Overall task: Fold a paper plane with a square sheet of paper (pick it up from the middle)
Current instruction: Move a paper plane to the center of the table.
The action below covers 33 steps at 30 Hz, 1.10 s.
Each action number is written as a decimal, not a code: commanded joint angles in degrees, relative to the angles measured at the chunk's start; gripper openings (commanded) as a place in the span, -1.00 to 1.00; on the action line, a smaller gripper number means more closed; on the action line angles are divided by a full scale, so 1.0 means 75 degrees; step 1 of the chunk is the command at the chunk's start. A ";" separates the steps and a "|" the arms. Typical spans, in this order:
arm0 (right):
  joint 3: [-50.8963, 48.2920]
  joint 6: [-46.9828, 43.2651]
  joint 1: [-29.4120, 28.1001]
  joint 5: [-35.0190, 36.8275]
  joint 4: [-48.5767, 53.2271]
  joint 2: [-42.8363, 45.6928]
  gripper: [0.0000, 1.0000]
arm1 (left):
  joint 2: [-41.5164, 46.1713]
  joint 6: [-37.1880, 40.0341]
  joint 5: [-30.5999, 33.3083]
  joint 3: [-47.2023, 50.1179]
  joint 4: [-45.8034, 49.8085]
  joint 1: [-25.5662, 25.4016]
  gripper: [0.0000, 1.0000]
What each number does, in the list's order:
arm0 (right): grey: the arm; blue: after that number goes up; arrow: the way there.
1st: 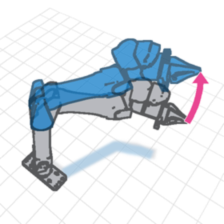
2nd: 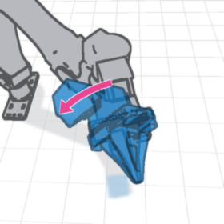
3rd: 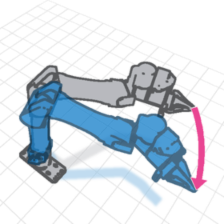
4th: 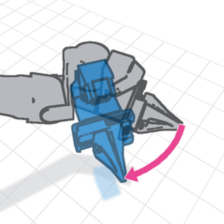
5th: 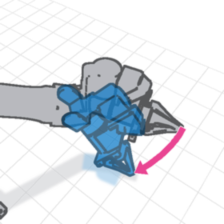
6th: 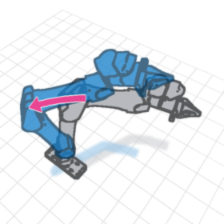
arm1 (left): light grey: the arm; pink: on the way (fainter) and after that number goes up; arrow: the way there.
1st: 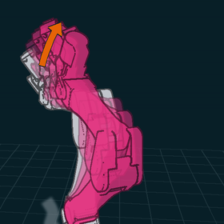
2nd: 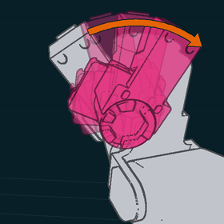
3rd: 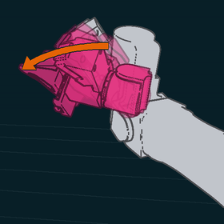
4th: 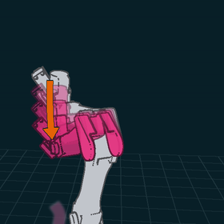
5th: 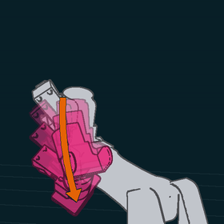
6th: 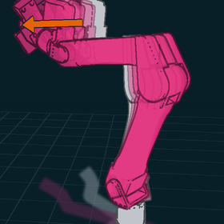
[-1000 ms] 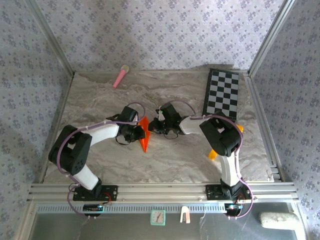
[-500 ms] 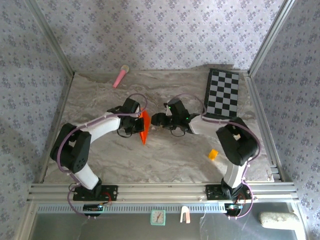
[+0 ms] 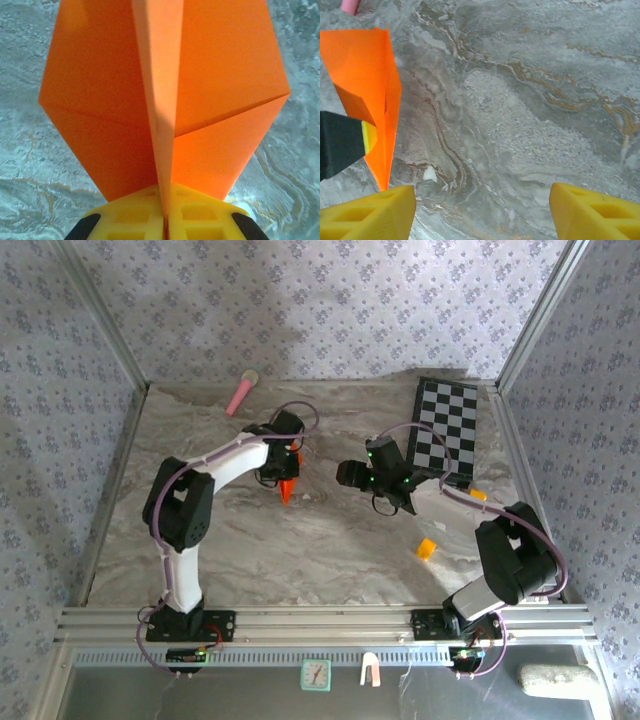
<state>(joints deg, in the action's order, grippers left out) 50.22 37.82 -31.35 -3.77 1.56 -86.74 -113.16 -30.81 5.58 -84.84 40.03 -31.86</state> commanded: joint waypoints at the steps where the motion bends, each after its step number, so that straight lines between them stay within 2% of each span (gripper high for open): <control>1: -0.0132 -0.0177 0.0072 0.0165 0.0117 0.0197 0.45 | -0.0455 0.0172 0.0393 -0.0586 0.0707 -0.0117 -0.79; 9: -0.0258 -0.0186 0.0253 -0.0085 0.0040 0.0209 0.44 | -0.1120 0.0144 0.0462 -0.1125 0.0907 -0.0202 -0.72; 22: -0.0350 -0.0180 0.0348 -0.0189 -0.0028 0.0210 0.45 | -0.1446 0.0067 0.0568 -0.1181 0.0978 -0.0212 -0.38; 33: -0.0367 -0.0174 0.0348 -0.0226 0.0079 0.0222 0.45 | -0.1737 -0.0562 0.0722 -0.0960 0.0877 -0.0207 -0.14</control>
<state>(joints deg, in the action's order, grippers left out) 47.86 37.60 -29.10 -5.21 1.56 -86.61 -123.02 -32.93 9.98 -92.71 45.45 -33.04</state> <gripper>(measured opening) 0.723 0.429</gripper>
